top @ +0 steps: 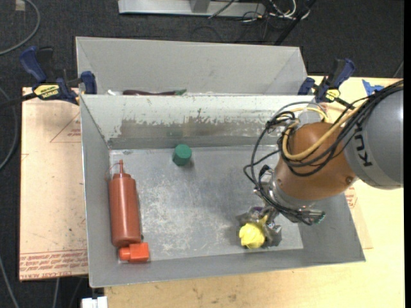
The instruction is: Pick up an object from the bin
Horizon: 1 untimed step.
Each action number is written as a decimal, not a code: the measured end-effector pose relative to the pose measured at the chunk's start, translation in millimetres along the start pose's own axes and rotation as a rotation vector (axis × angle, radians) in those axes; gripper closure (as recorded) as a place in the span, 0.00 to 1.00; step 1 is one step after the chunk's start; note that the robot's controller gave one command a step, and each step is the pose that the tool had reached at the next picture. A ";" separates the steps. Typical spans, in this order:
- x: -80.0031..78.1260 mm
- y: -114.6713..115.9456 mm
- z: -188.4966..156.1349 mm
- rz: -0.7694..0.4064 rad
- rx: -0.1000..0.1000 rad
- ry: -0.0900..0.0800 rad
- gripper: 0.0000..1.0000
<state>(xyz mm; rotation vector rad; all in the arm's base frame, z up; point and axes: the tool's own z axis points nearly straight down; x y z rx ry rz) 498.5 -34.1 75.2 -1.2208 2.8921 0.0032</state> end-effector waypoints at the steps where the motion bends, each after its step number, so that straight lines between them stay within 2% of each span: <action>1: 0.6 1.4 -25.1 0.002 -0.003 0.000 1.00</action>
Offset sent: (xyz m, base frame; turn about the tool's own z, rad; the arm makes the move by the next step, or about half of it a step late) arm 0.0000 -0.0001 0.0128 0.0000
